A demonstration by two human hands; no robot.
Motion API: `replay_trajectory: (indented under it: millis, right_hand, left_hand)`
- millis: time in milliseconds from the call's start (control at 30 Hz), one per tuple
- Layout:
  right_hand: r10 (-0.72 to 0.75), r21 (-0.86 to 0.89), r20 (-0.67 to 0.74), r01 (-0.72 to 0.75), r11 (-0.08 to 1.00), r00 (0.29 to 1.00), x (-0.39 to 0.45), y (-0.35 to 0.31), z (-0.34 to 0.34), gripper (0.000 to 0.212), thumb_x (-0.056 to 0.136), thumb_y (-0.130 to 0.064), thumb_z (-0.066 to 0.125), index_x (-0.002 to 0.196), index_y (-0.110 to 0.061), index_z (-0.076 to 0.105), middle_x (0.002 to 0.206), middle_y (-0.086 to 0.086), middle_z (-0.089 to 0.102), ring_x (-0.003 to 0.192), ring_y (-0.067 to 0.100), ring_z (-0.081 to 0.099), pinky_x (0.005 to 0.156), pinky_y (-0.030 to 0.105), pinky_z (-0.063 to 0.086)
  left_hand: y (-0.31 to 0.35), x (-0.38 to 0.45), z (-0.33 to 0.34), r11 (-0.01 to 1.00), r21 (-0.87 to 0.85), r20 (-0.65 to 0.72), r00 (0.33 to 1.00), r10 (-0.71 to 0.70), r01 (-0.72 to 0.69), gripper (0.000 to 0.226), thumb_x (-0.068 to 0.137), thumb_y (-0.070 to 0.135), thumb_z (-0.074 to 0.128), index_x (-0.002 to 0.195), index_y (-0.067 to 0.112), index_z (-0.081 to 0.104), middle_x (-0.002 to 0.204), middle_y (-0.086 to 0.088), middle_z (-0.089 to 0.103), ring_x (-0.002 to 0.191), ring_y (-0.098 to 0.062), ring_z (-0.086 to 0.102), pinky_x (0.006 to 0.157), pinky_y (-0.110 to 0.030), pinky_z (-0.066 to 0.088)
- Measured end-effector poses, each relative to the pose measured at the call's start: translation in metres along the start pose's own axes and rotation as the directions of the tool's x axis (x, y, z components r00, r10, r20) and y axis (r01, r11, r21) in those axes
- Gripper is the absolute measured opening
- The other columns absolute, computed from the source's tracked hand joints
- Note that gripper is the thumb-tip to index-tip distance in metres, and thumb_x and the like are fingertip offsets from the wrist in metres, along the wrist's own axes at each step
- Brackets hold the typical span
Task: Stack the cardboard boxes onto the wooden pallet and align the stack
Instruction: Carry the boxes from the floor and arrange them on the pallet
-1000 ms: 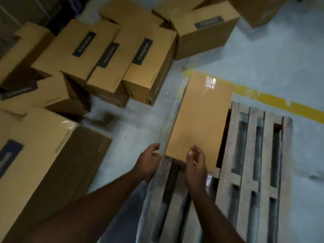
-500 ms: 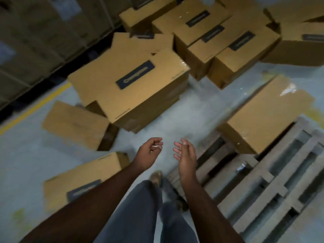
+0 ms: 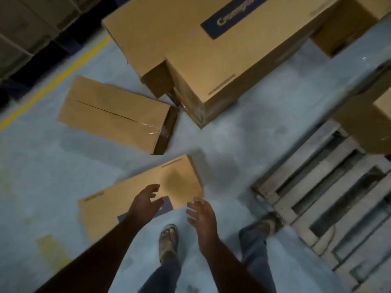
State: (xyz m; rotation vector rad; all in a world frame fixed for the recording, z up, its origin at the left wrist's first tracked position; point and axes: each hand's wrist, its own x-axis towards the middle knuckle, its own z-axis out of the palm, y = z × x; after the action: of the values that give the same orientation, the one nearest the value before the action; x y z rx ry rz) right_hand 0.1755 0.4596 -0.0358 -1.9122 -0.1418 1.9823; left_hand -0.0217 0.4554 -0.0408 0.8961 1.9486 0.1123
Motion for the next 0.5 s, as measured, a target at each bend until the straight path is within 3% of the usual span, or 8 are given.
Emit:
replay_trajectory:
  millis: [100,133,233,300,367,433,500]
  right_hand:
    - [0.122,-0.039,-0.027,-0.123,0.992,0.992,0.061,0.064,0.056,0.004,0.102,-0.020,0.063,0.104,-0.017,0.066,0.106,0.015,0.068,0.092,0.029,0.065,0.076,0.038,0.051]
    - [0.174,-0.065,-0.041,-0.177,0.982,0.984,0.079,0.083,0.072,0.011,0.100,-0.022,0.066,0.109,-0.016,0.065,0.110,0.019,0.067,0.097,0.031,0.065,0.078,0.040,0.055]
    - [0.323,-0.002,-0.097,-0.324,0.946,0.942,0.116,0.127,0.116,0.064,0.092,-0.023,0.080,0.142,-0.020,0.042,0.129,0.014,0.056,0.113,0.034,0.059,0.088,0.050,0.061]
    - [0.298,0.084,-0.136,-0.289,0.954,0.945,0.133,0.149,0.140,0.087,0.082,-0.027,0.088,0.146,-0.031,0.028,0.128,0.004,0.047,0.112,0.030,0.056,0.093,0.055,0.058]
    - [0.177,0.067,-0.227,-0.166,0.984,0.958,0.145,0.166,0.163,0.103,0.075,-0.032,0.093,0.153,-0.024,0.026,0.141,0.006,0.038,0.123,0.032,0.051,0.098,0.052,0.055]
    - [0.110,0.103,-0.323,-0.080,0.991,0.940,0.151,0.177,0.173,0.101,0.076,-0.031,0.092,0.153,-0.015,0.028,0.141,0.007,0.032,0.125,0.030,0.048,0.089,0.040,0.051]
    - [0.167,0.272,-0.404,-0.056,0.961,0.899,0.152,0.184,0.162,0.091,0.078,-0.030,0.091,0.145,-0.016,0.032,0.136,0.007,0.038,0.114,0.029,0.053,0.078,0.035,0.049]
  left_hand:
    - [-0.073,0.059,-0.007,0.984,0.178,0.022,1.000,0.018,-0.022,0.078,0.090,0.023,0.079,0.154,0.005,0.038,0.161,-0.013,0.038,0.147,-0.028,0.039,0.113,-0.032,0.033]
    - [-0.094,0.080,-0.008,0.971,0.240,0.017,1.000,0.001,-0.005,0.090,0.088,0.028,0.081,0.158,0.003,0.030,0.167,-0.015,0.026,0.153,-0.029,0.027,0.119,-0.035,0.025]
    - [-0.138,0.127,-0.007,0.888,0.456,-0.012,0.998,-0.057,0.057,0.123,0.075,0.047,0.089,0.162,0.005,0.012,0.171,-0.015,0.008,0.157,-0.036,0.011,0.125,-0.049,0.020]
    - [-0.155,0.144,-0.002,0.851,0.523,-0.047,0.999,-0.026,0.046,0.132,0.066,0.052,0.093,0.162,0.007,0.014,0.167,-0.015,0.020,0.153,-0.037,0.018,0.123,-0.053,0.023]
    - [-0.164,0.152,0.001,0.800,0.601,-0.079,0.996,0.052,0.006,0.130,0.059,0.060,0.093,0.158,0.010,0.025,0.157,-0.014,0.038,0.146,-0.034,0.033,0.121,-0.050,0.023]
    - [-0.164,0.149,0.000,0.742,0.670,-0.109,0.990,0.091,0.006,0.119,0.057,0.065,0.090,0.151,0.015,0.037,0.145,-0.011,0.050,0.135,-0.032,0.045,0.115,-0.047,0.029]
    - [-0.157,0.137,0.004,0.748,0.663,-0.131,0.980,0.151,-0.026,0.101,0.061,0.061,0.090,0.143,0.019,0.048,0.133,-0.009,0.055,0.124,-0.032,0.051,0.105,-0.044,0.036]
